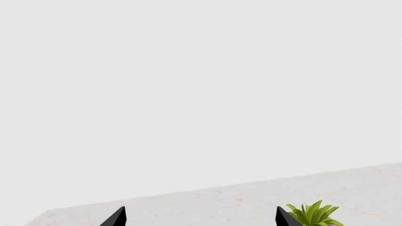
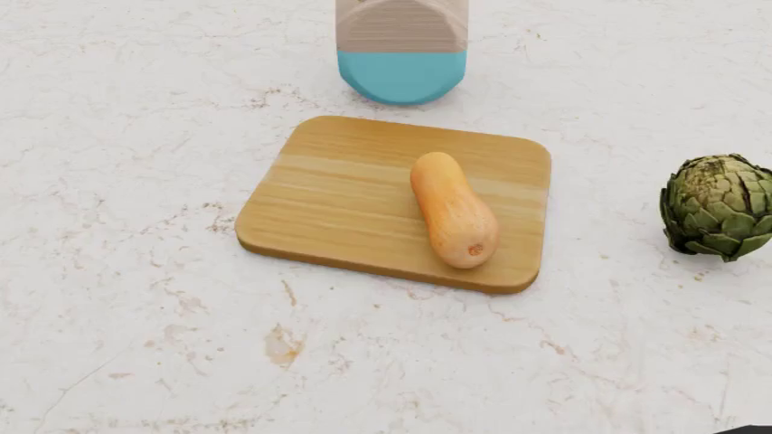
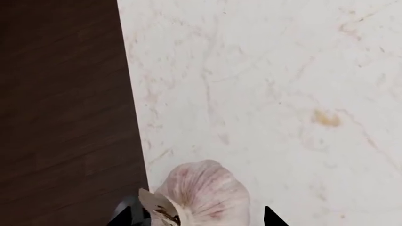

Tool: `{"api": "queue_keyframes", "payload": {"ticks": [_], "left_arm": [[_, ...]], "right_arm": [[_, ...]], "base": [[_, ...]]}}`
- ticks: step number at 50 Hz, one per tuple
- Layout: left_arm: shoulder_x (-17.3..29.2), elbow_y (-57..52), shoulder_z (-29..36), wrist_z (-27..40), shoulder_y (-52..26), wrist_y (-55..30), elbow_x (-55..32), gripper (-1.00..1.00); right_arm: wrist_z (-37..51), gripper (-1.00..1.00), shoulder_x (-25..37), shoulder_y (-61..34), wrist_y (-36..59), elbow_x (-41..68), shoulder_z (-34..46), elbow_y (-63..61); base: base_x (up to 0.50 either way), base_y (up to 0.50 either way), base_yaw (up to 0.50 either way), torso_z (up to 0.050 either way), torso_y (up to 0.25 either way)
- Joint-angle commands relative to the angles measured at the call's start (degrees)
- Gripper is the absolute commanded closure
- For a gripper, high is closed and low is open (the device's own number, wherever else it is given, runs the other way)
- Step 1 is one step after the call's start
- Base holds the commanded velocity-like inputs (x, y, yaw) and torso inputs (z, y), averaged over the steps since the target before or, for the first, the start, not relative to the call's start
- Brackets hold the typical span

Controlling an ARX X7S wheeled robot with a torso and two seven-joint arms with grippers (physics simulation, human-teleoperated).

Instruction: Clear the non-vegetable object off the cutting board and place the vegetables onto it.

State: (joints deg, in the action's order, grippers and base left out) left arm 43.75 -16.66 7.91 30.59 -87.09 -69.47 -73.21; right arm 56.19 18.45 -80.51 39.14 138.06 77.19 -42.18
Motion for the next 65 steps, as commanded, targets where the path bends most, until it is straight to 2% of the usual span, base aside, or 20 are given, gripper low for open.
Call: {"api": "queue_keyframes", "payload": {"ticks": [1, 17, 18, 30, 47, 65], "left_arm": [[0.6, 0.0, -0.2, 0.2, -0.3, -0.2, -0.7, -1.0], [1.2, 0.1, -0.2, 0.0, -0.4, 0.3, -0.8, -1.0], [1.2, 0.1, -0.2, 0.0, -0.3, 0.3, -0.8, -1.0], [0.4, -0.4, 0.2, 0.9, -0.2, 0.8, -0.8, -1.0], [0.6, 0.2, 0.7, 0.5, -1.7, 0.7, -1.0, -1.0], [0.1, 0.4, 1.3, 1.4, -2.8, 0.3, -1.8, -1.0]], "right_arm": [[-1.0, -1.0, 0.5, 2.0, 0.1, -1.2, 1.0, 0.5], [-2.2, -1.0, 1.0, 4.9, 0.0, -2.6, 2.4, 0.9], [-2.1, 1.0, 1.1, 4.8, 0.2, -3.0, 2.5, 1.1], [-1.6, 1.0, 2.5, 4.1, 0.1, -3.7, 1.9, 0.6], [-3.0, 1.0, 10.3, -4.8, 2.4, -0.6, -4.4, 2.4], [-9.0, 1.0, 18.5, -9.2, 9.5, -5.9, -7.6, 11.5]], "base": [[0.0, 0.0, 0.0, 0.0, 0.0], [0.0, 0.0, 0.0, 0.0, 0.0], [0.0, 0.0, 0.0, 0.0, 0.0], [0.0, 0.0, 0.0, 0.0, 0.0], [0.0, 0.0, 0.0, 0.0, 0.0], [0.0, 0.0, 0.0, 0.0, 0.0]]}}
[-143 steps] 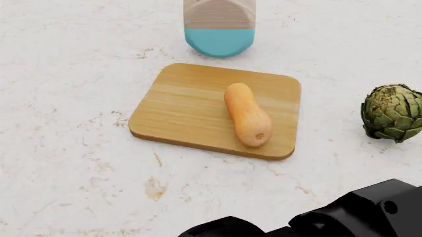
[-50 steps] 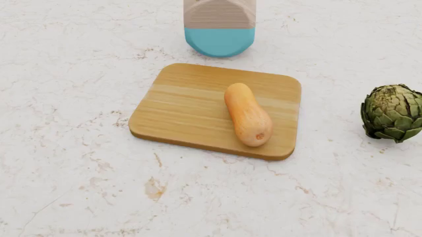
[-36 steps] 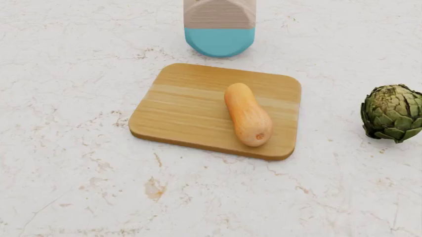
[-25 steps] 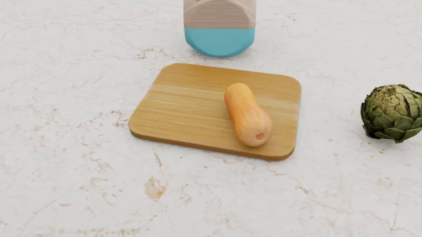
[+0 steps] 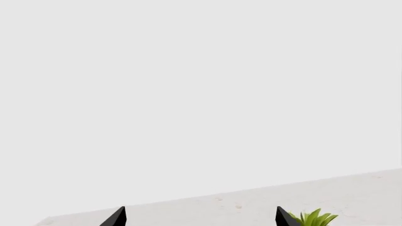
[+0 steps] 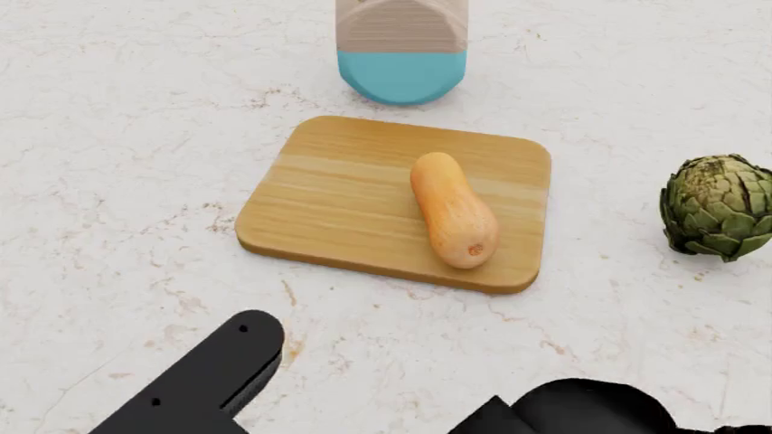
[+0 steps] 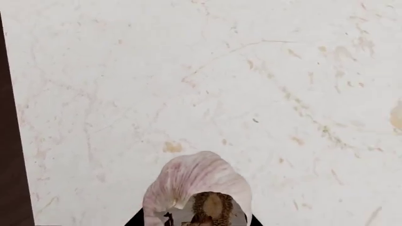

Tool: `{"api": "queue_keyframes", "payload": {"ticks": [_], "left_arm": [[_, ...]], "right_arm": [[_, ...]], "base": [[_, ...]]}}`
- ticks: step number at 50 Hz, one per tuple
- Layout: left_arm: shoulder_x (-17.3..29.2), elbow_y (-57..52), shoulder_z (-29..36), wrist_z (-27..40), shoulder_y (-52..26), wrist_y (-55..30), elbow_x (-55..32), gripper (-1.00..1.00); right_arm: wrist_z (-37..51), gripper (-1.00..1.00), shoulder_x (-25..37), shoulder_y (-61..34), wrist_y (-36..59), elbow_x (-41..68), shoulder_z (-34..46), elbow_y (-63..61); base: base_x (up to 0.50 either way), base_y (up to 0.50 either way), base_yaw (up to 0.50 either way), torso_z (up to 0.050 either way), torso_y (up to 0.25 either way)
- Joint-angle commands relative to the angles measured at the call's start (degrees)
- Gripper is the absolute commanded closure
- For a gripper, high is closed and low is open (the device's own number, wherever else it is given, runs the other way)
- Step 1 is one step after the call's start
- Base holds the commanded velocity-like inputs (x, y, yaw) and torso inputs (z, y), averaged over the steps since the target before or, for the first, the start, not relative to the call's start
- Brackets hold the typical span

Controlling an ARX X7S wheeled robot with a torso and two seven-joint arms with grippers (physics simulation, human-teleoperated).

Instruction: Clear the non-vegetable object off the cutting board and place the vegetables onto it.

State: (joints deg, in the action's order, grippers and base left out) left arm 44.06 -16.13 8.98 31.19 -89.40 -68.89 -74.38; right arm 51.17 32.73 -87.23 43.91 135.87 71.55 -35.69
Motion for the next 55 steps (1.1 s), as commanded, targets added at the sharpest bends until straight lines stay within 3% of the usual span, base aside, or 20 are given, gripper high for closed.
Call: {"api": "queue_keyframes", "payload": {"ticks": [1, 19, 20, 21, 22, 44, 55], "left_arm": [[-0.2, -0.1, 0.1, 0.9, -0.5, -0.4, -0.8, -1.0], [0.2, -0.2, 0.8, 0.3, 0.4, 0.5, 0.0, -1.0], [0.2, -0.2, 0.9, 0.3, 0.4, 0.6, 0.1, -1.0], [0.8, 0.3, 1.1, -0.7, 0.4, 1.0, 1.0, -1.0], [0.9, 0.3, 1.1, -0.9, 0.4, 1.0, 1.0, -1.0], [0.5, 0.4, 2.2, -0.5, 0.2, 1.2, 1.3, -1.0], [1.4, 0.3, 2.2, -0.9, 0.9, 1.5, 1.4, -1.0]], "right_arm": [[-4.4, 1.0, 4.4, -2.7, 4.8, -3.7, -2.2, 5.6], [-17.8, 1.0, -0.8, -6.3, 11.2, -17.1, -3.4, 22.0], [-19.3, 1.0, -1.1, -6.5, 11.6, -18.7, -3.4, 23.5], [-27.9, 1.0, -6.0, -9.9, 11.3, -27.3, -1.1, 32.1], [-34.9, 1.0, -6.5, -10.2, 11.2, -33.4, -0.8, 40.2], [-51.2, 1.0, -14.6, -11.7, 5.7, -48.4, 4.0, 65.7], [-61.3, 1.0, -23.4, -11.5, -0.2, -55.5, 7.3, 85.7]], "base": [[0.0, 0.0, 0.0, 0.0, 0.0], [0.0, 0.0, 0.0, 0.0, 0.0], [0.0, 0.0, 0.0, 0.0, 0.0], [0.0, 0.0, 0.0, 0.0, 0.0], [0.0, 0.0, 0.0, 0.0, 0.0], [0.0, 0.0, 0.0, 0.0, 0.0], [0.0, 0.0, 0.0, 0.0, 0.0]]}}
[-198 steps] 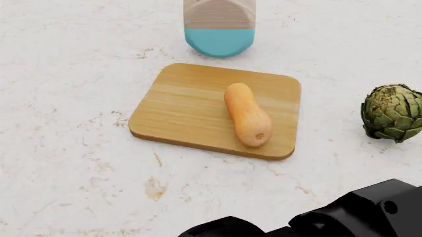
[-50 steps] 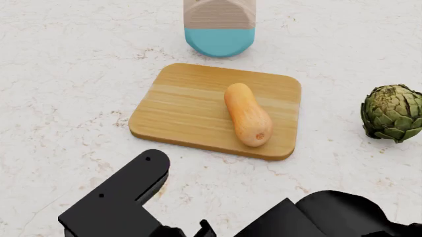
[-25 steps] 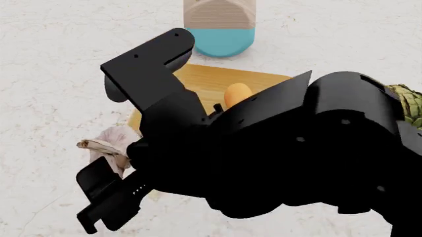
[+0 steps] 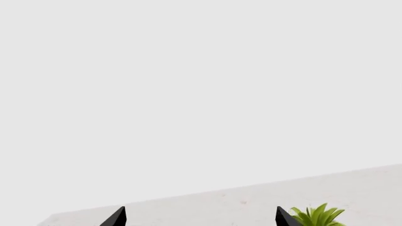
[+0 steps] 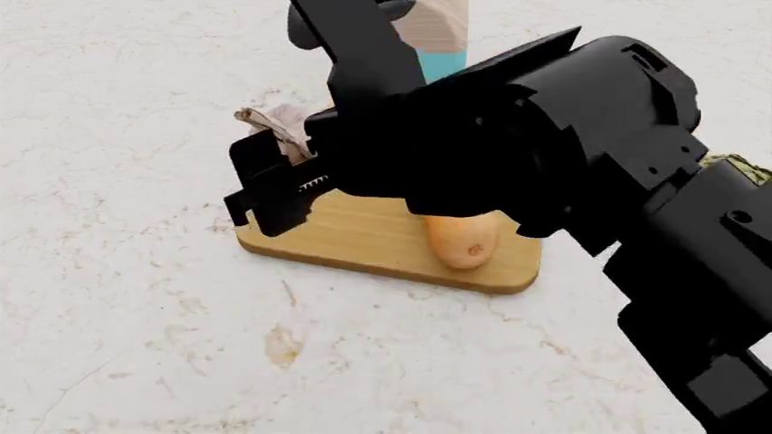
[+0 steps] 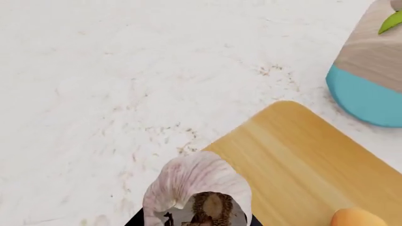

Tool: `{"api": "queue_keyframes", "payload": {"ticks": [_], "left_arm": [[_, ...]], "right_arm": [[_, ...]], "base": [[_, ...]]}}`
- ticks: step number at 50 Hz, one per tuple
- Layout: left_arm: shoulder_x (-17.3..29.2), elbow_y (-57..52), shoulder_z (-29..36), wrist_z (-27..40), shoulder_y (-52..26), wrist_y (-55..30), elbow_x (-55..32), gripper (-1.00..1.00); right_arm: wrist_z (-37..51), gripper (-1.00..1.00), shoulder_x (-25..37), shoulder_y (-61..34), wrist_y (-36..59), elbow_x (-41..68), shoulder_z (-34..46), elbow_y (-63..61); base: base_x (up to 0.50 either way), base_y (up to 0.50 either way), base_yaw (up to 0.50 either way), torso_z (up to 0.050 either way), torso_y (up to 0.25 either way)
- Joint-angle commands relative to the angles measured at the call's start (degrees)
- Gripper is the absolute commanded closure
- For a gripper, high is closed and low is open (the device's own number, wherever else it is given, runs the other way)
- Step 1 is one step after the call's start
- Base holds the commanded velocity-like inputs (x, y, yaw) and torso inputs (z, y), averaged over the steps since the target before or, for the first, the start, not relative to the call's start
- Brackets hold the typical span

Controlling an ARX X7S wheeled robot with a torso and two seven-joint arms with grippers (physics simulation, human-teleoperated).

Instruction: Clear the non-vegetable object off the cutting board and place the vegetables onto it.

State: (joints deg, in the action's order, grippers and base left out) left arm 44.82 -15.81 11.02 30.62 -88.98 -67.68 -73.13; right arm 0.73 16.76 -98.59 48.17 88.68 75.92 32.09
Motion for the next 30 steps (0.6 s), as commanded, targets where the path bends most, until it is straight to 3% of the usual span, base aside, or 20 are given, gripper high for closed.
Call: {"api": "queue_keyframes", "payload": {"ticks": [1, 8, 30], "left_arm": [[0.8, 0.0, 0.1, -0.5, 0.5, 0.3, 0.2, -1.0], [0.1, 0.4, 0.9, -0.5, 0.6, 0.9, 1.2, -1.0], [-0.4, 0.1, 1.3, 0.6, 0.7, 1.2, 1.0, -1.0]], "right_arm": [[-12.3, 1.0, -8.8, -0.2, -5.4, -9.3, 3.5, 20.7], [-20.7, 1.0, -16.5, -0.3, -8.6, -13.3, 6.3, 36.4], [-18.4, 1.0, -16.8, 2.6, -10.1, -10.3, 11.2, 36.6]], "base": [[0.0, 0.0, 0.0, 0.0, 0.0], [0.0, 0.0, 0.0, 0.0, 0.0], [0.0, 0.0, 0.0, 0.0, 0.0]]}}
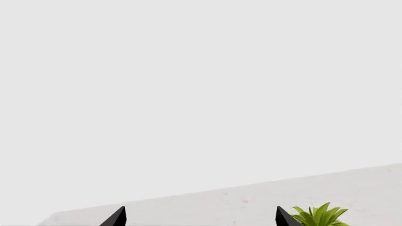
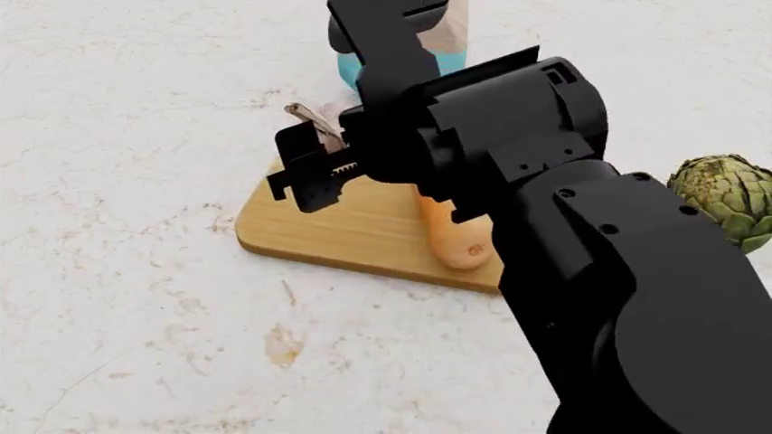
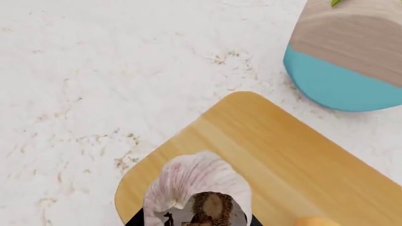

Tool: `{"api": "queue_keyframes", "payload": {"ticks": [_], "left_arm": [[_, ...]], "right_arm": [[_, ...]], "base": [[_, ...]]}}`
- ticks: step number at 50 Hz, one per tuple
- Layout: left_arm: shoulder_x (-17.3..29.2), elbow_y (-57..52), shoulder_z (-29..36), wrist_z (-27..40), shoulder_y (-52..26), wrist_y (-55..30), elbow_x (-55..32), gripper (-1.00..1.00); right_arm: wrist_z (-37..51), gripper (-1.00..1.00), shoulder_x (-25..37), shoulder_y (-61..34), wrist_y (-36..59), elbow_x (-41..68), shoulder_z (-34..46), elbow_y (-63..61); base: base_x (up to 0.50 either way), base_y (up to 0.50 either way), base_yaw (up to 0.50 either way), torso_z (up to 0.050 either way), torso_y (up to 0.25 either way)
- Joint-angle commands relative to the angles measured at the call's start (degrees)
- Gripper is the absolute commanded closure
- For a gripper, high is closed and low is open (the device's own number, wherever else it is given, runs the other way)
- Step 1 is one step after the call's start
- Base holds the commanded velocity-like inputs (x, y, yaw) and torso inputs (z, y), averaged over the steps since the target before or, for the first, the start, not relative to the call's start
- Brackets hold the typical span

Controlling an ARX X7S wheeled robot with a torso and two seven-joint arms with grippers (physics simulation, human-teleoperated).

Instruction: Clear the non-vegetable object off the cutting board and place the vegetables onto it.

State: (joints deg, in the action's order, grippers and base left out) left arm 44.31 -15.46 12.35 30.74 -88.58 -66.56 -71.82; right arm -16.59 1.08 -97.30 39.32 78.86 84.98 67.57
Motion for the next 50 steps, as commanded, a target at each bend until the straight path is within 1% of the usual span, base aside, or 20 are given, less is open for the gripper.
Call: {"api": "queue_keyframes", "payload": {"ticks": [1, 6, 7, 8, 10, 22, 23, 29, 36, 46, 50], "left_arm": [[0.3, -0.4, -0.1, 0.5, 0.4, 0.0, -0.4, -1.0], [0.5, -0.3, -0.2, 0.5, 0.4, 0.1, -0.5, -1.0], [1.9, -0.5, -1.1, 0.1, 0.3, -0.4, -1.6, -1.0], [2.1, -0.4, -1.1, 0.0, 0.3, -0.4, -1.6, -1.0], [1.5, -0.6, -0.9, 0.4, 0.4, -0.3, -1.4, -1.0], [2.7, -0.3, -1.3, -0.1, -0.2, -0.6, -2.2, -1.0], [2.8, -0.3, -1.3, -0.3, -0.3, -0.6, -2.2, -1.0], [3.6, -0.1, -1.6, -0.7, -0.8, -0.8, -2.7, -1.0], [3.3, 0.2, -1.3, -1.0, -1.0, -0.5, -2.3, -1.0], [0.7, -0.2, -0.1, 0.6, -0.5, 0.6, -1.2, -1.0], [1.1, -0.4, -0.3, 0.8, -0.9, 0.3, -1.8, -1.0]], "right_arm": [[-0.9, 1.0, -1.1, 1.4, -1.2, -0.3, 2.2, 0.8], [-0.7, 1.0, -1.1, 1.5, -1.4, 0.1, 2.7, 0.4], [-0.4, 1.0, -1.1, 1.7, -1.2, -0.1, 2.9, -0.2], [-0.5, 1.0, -1.1, 1.8, -1.2, -0.3, 3.0, -0.3], [-0.3, 1.0, -1.1, 2.0, -1.2, -0.4, 3.1, -0.4], [0.4, 1.0, -1.1, 2.5, -1.0, -0.9, 2.8, -0.3], [0.5, -1.0, -1.1, 2.4, -1.1, -0.9, 2.8, -0.2], [0.8, -1.0, -1.1, 2.0, -1.2, -0.8, 2.8, -0.3], [0.9, -1.0, -1.1, 1.5, -1.2, -0.6, 2.8, 0.0], [0.0, -1.0, -1.1, -3.3, -1.0, -1.2, 2.9, 0.7], [-0.3, -1.0, -1.1, -4.5, -0.9, -1.8, 2.9, 1.5]], "base": [[0.0, 0.0, 0.0, 0.0, 0.0], [0.0, 0.0, 0.0, 0.0, 0.0], [0.0, 0.0, 0.0, 0.0, 0.0], [0.0, 0.0, 0.0, 0.0, 0.0], [0.0, 0.0, 0.0, 0.0, 0.0], [0.0, 0.0, 0.0, 0.0, 0.0], [0.0, 0.0, 0.0, 0.0, 0.0], [0.0, 0.0, 0.0, 0.0, 0.0], [0.0, 0.0, 0.0, 0.0, 0.0], [0.0, 0.0, 0.0, 0.0, 0.0], [0.0, 0.0, 0.0, 0.0, 0.0]]}}
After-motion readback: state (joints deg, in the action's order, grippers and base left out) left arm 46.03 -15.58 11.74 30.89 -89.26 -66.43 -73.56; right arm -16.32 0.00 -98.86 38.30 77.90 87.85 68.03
